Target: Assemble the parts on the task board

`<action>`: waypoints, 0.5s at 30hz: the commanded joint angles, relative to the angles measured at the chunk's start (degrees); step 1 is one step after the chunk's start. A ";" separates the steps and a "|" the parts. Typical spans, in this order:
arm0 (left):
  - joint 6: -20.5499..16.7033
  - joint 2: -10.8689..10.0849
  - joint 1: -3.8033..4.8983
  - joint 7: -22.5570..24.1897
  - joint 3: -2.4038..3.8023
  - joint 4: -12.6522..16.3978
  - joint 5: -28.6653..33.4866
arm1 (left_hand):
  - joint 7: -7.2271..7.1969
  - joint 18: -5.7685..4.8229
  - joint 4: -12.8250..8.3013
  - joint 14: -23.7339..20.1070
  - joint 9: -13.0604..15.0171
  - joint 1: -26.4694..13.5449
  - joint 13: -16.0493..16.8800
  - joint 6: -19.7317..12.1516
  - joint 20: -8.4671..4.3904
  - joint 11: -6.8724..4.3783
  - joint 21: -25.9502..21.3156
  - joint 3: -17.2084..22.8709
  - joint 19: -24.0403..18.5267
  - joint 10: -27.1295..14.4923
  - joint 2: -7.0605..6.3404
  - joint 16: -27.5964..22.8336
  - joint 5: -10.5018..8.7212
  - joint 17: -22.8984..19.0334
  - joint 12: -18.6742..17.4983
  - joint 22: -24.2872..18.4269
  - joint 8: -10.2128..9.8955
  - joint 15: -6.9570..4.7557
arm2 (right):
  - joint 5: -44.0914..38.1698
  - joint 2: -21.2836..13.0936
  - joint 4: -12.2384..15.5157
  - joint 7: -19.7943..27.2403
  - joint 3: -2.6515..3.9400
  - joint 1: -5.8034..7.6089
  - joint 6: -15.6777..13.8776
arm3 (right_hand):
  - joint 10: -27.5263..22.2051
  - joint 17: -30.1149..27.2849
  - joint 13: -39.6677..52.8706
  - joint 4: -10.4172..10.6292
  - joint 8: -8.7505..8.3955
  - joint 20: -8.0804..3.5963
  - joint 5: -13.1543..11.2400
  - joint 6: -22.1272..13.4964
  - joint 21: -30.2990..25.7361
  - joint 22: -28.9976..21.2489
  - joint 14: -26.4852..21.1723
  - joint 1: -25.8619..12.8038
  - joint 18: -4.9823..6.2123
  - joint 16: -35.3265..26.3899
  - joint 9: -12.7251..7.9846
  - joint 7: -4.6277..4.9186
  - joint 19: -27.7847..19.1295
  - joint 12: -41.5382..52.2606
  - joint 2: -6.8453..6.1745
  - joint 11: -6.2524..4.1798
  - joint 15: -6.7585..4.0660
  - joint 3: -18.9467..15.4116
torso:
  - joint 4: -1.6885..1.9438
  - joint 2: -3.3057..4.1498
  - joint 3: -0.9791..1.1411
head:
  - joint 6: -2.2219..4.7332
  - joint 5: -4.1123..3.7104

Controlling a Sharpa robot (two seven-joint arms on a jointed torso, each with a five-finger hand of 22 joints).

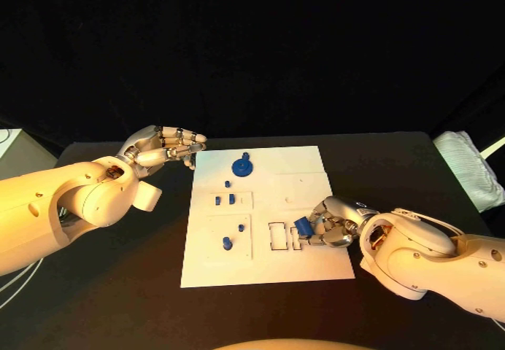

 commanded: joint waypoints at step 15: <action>2.20 0.55 0.03 -0.19 0.03 -0.60 0.31 | 0.09 0.83 -0.35 -0.16 0.11 0.38 -0.16 -0.19 0.07 -0.11 -0.44 -0.22 0.45 -0.66 0.56 -0.32 -0.14 -0.10 -0.21 -0.21 0.47 0.14 | 17.49 -1.63 3.78 1.38 -0.21 3.81 -3.52 | 1.64 3.31 1.89 0.14 0.44 -0.66 -0.88 2.07 1.18 14.36 3.77 2.18 -0.72 0.95 -0.37 -0.69 5.24 1.40 2.50 -0.54 -0.62 2.36 | 0.01 -0.03 -0.11 | 0.42 -0.21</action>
